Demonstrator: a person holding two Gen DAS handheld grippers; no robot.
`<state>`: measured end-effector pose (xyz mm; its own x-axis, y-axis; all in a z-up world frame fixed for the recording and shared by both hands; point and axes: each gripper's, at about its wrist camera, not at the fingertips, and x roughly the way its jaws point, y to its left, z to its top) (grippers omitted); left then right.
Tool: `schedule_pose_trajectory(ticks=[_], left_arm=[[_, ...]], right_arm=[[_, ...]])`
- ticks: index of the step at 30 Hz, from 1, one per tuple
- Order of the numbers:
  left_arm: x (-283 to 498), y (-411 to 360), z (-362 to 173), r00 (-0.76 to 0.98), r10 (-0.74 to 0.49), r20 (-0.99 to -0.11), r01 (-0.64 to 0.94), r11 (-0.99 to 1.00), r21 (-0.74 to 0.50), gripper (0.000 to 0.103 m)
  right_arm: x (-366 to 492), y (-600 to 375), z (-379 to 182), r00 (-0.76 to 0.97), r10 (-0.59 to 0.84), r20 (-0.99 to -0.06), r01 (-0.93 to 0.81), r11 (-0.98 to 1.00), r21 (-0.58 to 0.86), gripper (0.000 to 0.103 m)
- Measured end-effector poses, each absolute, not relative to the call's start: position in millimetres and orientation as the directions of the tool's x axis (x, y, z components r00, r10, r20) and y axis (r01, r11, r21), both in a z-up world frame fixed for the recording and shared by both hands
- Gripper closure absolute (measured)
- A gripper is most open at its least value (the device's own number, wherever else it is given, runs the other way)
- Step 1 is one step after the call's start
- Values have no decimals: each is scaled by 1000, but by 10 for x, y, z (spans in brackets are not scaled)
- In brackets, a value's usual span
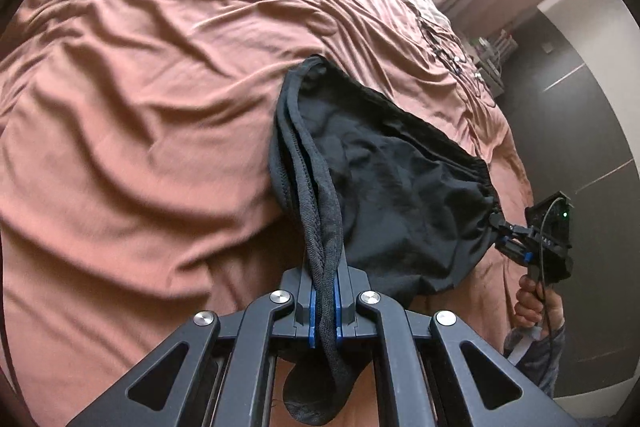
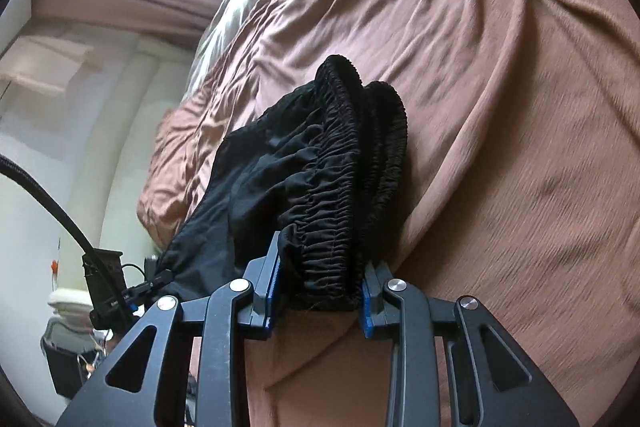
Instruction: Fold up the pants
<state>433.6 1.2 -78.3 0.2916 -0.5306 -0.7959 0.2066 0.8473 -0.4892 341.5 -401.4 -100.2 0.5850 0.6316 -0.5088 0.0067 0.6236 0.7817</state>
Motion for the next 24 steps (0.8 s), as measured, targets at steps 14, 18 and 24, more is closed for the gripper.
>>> schedule_pose_trajectory(ticks=[14, 18, 24], left_arm=[[3521, 559, -826, 317, -552, -771, 102, 829, -551, 97], [3301, 629, -860, 308, -559, -769, 94, 823, -560, 97], [3086, 758, -985, 303, -580, -756, 53, 802, -595, 97]], right_arm=[[3382, -3650, -930, 501, 685, -528, -116, 658, 744, 75], [3320, -3591, -909, 485, 685, -544, -138, 673, 726, 75], [3232, -3519, -927, 463, 681, -567, -164, 694, 701, 75]])
